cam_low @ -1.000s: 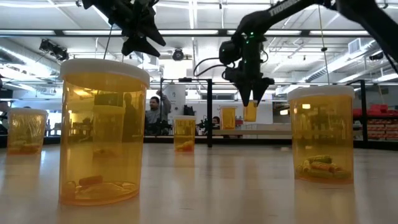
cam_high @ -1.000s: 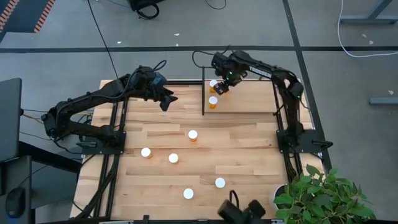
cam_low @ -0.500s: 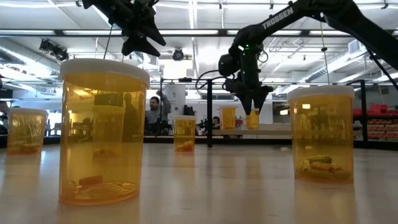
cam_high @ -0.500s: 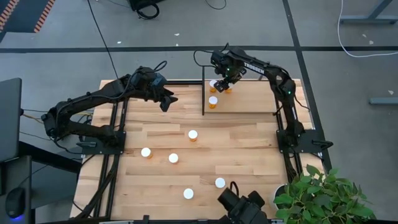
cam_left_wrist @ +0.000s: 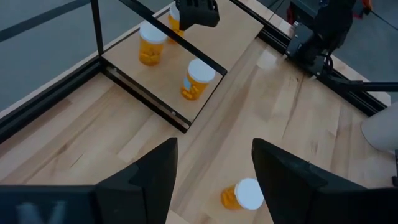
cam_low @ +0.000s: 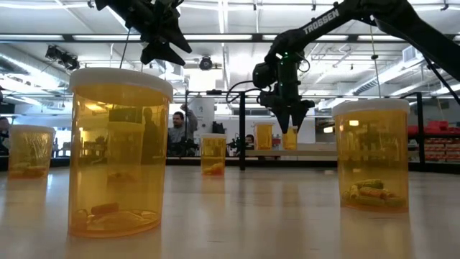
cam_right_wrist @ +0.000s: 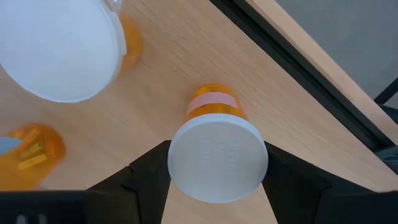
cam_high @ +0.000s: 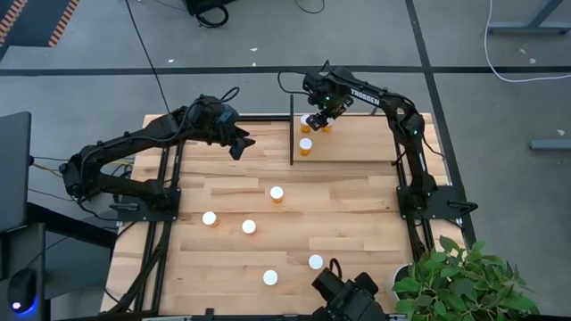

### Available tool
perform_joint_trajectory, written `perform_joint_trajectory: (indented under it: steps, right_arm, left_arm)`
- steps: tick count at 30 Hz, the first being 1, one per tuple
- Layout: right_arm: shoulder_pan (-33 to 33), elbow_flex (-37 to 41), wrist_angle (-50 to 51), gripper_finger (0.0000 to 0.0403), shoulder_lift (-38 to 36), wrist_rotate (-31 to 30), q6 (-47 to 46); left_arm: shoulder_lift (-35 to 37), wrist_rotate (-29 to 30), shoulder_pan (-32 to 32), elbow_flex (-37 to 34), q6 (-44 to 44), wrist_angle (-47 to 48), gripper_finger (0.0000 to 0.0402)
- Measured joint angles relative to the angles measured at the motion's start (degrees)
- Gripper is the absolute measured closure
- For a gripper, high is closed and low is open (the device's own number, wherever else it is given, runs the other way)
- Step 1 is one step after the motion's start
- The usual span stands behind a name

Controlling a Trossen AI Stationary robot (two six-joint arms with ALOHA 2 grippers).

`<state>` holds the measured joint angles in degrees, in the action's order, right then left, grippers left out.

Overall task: Pick and place medicine bottles onto shelf by color
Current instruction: Put the orange pill bottle on the shelf

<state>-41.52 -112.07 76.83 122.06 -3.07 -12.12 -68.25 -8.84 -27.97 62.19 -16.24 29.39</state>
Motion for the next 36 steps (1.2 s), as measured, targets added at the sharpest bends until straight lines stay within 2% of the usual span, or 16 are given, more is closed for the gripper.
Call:
perform_joint_trajectory:
  steps: [7,17,24,36]
  right_arm:
    - [0.00,0.00,-0.08,0.0166,0.00,0.33,-0.13]
    - [0.00,0.00,0.29,0.0132,0.00,0.40,-1.46]
    - [0.02,-0.74,2.24,0.0130,-0.14,0.57,-1.40]
    - [1.24,-0.82,2.13,0.0130,-9.41,1.18,-4.66]
  left_arm:
    - [0.00,0.00,0.00,0.00,-0.08,0.07,0.0187]
    - [0.00,0.00,0.00,0.00,-0.08,0.09,0.0187]
    - [0.00,0.00,0.00,0.00,-0.08,0.09,0.0188]
    - [0.00,0.00,0.00,0.00,0.23,0.09,0.0186]
